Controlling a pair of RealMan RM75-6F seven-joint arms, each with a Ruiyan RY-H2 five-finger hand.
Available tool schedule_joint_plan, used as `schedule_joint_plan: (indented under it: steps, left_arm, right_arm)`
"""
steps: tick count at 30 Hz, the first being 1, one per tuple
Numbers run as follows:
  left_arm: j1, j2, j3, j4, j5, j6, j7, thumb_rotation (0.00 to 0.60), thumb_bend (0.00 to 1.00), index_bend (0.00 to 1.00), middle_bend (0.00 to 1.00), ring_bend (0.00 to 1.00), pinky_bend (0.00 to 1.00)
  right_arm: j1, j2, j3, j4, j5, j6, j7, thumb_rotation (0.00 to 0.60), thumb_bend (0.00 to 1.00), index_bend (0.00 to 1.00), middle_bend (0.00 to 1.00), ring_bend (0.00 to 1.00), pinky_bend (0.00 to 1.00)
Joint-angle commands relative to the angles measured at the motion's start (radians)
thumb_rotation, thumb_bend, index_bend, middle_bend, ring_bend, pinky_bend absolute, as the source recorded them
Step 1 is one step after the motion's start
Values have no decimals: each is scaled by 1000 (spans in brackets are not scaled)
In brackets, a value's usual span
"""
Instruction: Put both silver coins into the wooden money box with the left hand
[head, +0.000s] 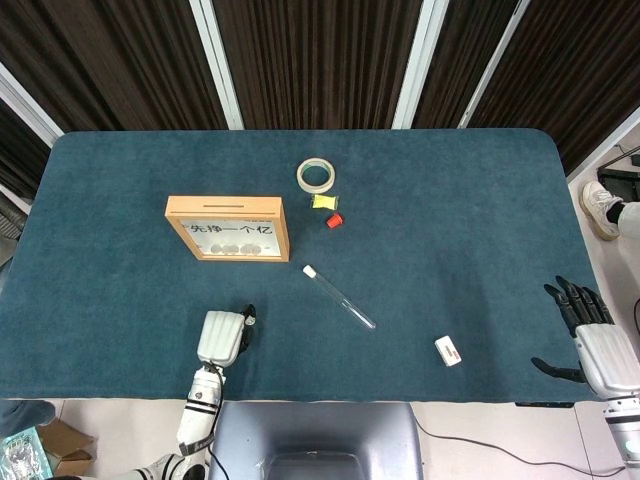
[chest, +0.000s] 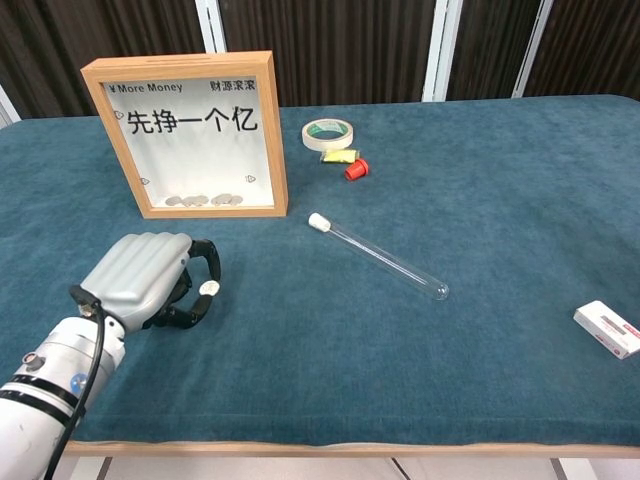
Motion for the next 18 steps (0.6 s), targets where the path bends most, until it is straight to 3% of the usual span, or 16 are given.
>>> schedule_joint_plan:
  steps: [1, 18]
  left_arm:
    - [0, 2, -2, -1, -2, -4, 7, 600, 414, 469, 1000, 1000, 1000]
    - [-1, 10, -9, -15, -10, -21, 39, 600, 420, 464, 1000, 1000, 1000]
  right_arm:
    - [0, -1, 2, 1, 3, 0, 0, 600, 137, 0, 0, 0, 0]
    - [0, -2, 4, 0, 4, -2, -1, 600, 137, 0, 0, 0, 0]
